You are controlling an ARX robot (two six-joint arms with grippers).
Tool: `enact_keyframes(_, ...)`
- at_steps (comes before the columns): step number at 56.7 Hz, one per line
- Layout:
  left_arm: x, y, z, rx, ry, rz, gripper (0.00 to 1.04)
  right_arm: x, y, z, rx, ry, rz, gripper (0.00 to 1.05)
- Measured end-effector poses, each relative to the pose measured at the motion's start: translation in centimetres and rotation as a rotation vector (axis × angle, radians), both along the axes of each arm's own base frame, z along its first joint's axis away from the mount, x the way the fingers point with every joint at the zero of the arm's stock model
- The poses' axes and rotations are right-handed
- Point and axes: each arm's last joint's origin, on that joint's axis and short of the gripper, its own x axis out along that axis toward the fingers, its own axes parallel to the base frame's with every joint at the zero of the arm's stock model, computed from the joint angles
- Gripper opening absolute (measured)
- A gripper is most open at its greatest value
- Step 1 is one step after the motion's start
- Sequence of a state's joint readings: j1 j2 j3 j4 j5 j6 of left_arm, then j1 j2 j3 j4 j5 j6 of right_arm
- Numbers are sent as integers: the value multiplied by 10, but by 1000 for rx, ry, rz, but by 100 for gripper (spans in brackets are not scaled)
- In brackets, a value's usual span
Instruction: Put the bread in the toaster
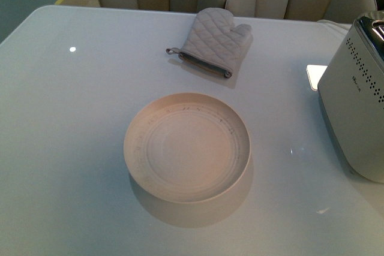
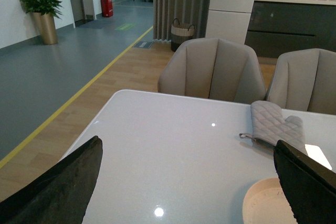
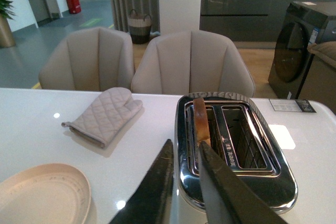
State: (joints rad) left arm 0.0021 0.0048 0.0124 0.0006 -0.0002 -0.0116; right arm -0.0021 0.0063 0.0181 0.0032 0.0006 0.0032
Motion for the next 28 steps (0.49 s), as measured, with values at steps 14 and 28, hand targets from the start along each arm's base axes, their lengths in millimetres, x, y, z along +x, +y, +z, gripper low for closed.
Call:
enact_keyframes(14, 0, 0, 0, 0, 0, 0, 97, 0, 0, 0, 0, 0, 0, 65)
enact_keyframes(28, 0, 0, 0, 0, 0, 0, 97, 0, 0, 0, 0, 0, 0, 96)
